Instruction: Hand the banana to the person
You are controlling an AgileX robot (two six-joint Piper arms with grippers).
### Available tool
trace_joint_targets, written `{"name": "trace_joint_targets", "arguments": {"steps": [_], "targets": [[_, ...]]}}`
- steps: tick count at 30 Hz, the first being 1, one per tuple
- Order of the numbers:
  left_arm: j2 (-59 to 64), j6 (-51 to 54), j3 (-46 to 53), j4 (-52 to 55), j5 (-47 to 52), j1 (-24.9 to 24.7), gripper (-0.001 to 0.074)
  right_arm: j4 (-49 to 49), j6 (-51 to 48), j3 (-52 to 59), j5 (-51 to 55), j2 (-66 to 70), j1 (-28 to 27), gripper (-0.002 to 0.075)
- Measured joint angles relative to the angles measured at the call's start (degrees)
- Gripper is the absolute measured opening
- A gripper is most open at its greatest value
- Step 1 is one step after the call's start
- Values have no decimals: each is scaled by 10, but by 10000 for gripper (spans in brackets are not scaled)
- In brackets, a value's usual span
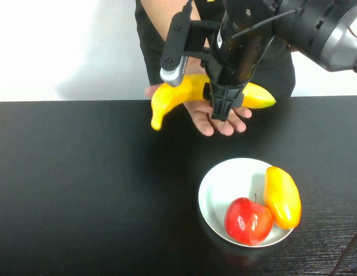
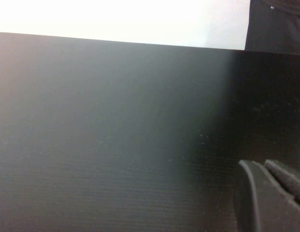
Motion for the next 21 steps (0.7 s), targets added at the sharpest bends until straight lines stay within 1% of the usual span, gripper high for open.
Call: {"name": "trace_joint_targets", "arguments": {"steps": [1,2,8,10,11,12,14,17,18,19,21], "targets": [[0,0,0,0,0,0,-3,0,4,0,0,-3,0,491],[0,0,0,0,0,0,-3,0,12,0,0,-6,0,498],[0,0,0,0,0,0,-3,-2,89,-1,0,-54,1,496],[0,0,0,0,0,0,-3,-2,126,-1,0,-80,1,484],[0,0,0,0,0,0,-3,-2,153,-1,0,-94,1,454],[0,0,0,0,0,0,-3,-2,178,-1,0,-109,1,407],[0,0,0,0,0,0,-3,1,217,5,0,-137,1,297],[0,0,0,0,0,0,-3,3,253,32,0,-185,1,111],[0,0,0,0,0,0,-3,3,258,50,0,-205,1,65],[0,0,0,0,0,0,-3,3,261,72,0,-224,1,31],[0,0,0,0,0,0,-3,2,279,120,0,-265,1,6]]}}
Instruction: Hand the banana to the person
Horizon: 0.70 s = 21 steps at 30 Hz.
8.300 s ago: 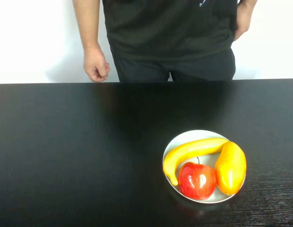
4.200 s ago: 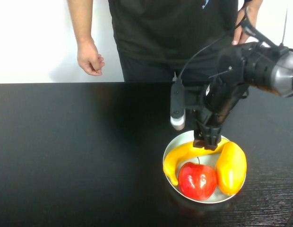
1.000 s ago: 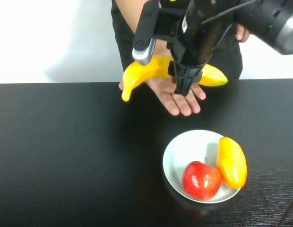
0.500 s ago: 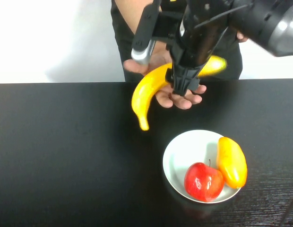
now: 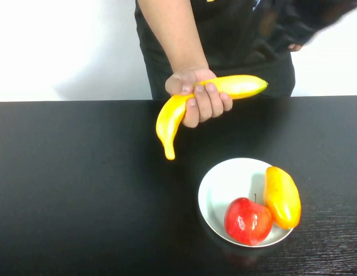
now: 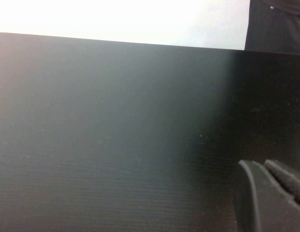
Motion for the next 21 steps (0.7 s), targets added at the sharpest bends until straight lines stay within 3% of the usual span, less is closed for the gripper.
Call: {"name": "trace_joint_targets", "arguments": {"steps": [5,11,16,21], "targets": [[0,0,0,0,0,0,-3,2,84,163,-9,-115,0,6],[0,0,0,0,0,0,-3,2,198,324,-102,-243,0,6],[0,0,0,0,0,0,-3,-10,216,377,-101,-295,0,-9],[0,0,0,0,0,0,-3,-35,213,431,-169,-329,0,-9]]}}
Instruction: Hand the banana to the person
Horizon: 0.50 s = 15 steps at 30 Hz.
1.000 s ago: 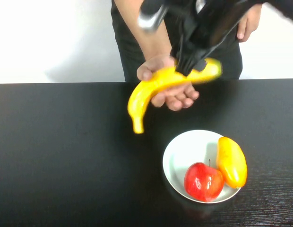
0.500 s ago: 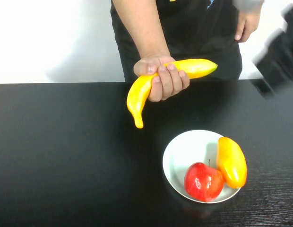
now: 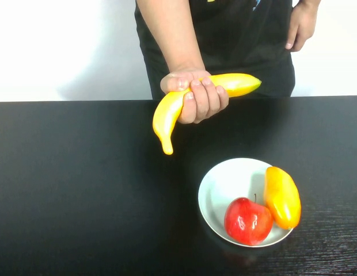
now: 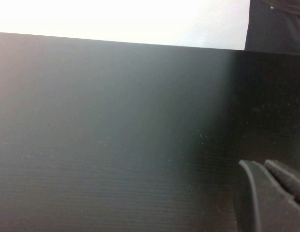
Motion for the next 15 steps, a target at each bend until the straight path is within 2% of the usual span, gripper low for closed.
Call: {"name": "trace_joint_targets", "arguments": {"steps": [3,6,11,15], "targets": [[0,0,0,0,0,0,-3,-31,15,55,-80,-18,-2,-9],[0,0,0,0,0,0,-3,-51,34,133,-193,-51,-38,-9],[0,0,0,0,0,0,-3,-43,34,324,-399,-157,-176,-9],[0,0,0,0,0,0,-3,-98,29,460,-510,-265,-282,-9]]}}
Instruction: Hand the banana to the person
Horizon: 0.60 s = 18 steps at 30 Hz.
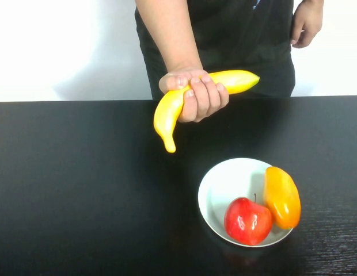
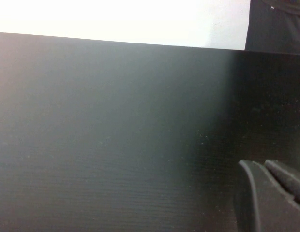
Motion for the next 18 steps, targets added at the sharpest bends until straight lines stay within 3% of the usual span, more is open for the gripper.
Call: {"name": "trace_joint_targets", "arguments": {"steps": [4,10,18], "targets": [[0,0,0,0,0,0,-3,9,22,90,-13,-107,-57,-9],[0,0,0,0,0,0,-3,28,50,168,9,-237,-92,-9],[0,0,0,1,0,0,-3,49,44,166,107,-233,-97,-9]]}}
